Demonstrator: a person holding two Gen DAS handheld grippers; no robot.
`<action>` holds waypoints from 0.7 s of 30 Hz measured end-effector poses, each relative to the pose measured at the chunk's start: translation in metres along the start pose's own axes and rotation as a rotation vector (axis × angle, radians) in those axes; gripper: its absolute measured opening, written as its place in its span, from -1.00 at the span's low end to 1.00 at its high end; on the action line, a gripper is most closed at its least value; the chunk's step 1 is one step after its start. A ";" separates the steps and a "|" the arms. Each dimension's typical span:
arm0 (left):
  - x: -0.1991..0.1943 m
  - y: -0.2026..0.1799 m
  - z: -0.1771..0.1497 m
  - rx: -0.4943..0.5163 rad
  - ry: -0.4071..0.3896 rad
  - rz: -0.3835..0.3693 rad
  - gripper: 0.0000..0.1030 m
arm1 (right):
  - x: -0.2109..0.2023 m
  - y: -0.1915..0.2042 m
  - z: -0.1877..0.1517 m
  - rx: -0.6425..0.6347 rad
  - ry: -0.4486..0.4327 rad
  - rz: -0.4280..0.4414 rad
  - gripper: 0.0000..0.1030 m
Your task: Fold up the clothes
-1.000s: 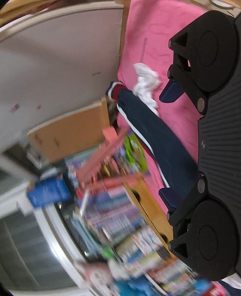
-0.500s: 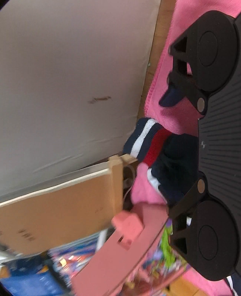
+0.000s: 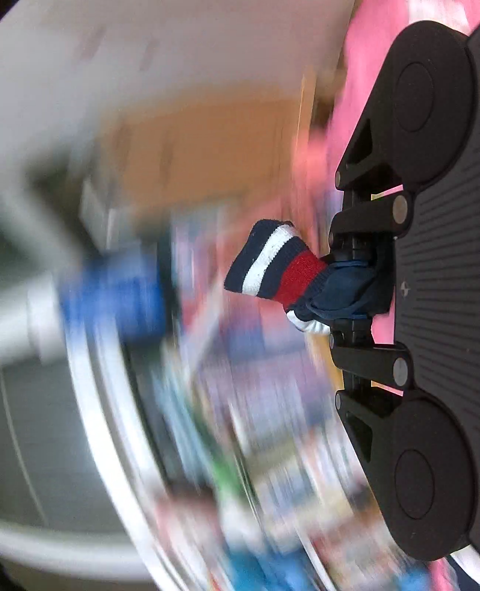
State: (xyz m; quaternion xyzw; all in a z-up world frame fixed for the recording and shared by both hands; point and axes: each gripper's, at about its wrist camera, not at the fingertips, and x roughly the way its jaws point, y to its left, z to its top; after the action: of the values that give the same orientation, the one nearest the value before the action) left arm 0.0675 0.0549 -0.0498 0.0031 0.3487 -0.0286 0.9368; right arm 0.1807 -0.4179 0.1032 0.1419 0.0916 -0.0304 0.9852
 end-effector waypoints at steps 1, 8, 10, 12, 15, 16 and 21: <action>0.000 0.000 0.000 -0.002 -0.001 -0.002 1.00 | 0.003 0.039 -0.004 -0.051 0.021 0.082 -0.58; -0.004 0.009 0.001 -0.047 -0.019 -0.039 1.00 | 0.042 0.294 -0.100 -0.350 0.296 0.493 -0.58; -0.006 0.013 0.001 -0.069 -0.027 -0.058 1.00 | 0.049 0.339 -0.137 -0.425 0.427 0.560 -0.49; -0.007 0.016 0.002 -0.088 -0.035 -0.075 1.00 | 0.053 0.357 -0.159 -0.444 0.549 0.585 -0.26; -0.009 0.020 0.002 -0.113 -0.043 -0.096 1.00 | 0.036 0.346 -0.153 -0.412 0.586 0.636 0.49; -0.010 0.024 0.003 -0.133 -0.048 -0.116 1.00 | 0.027 0.337 -0.147 -0.397 0.573 0.647 0.63; -0.018 0.059 0.022 -0.322 -0.060 -0.259 1.00 | -0.010 0.262 -0.114 -0.376 0.460 0.563 0.85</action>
State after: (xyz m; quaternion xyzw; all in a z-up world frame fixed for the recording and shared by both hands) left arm 0.0719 0.1137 -0.0220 -0.1923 0.3179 -0.0930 0.9237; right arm 0.1734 -0.1339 0.0695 -0.0181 0.2713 0.2904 0.9175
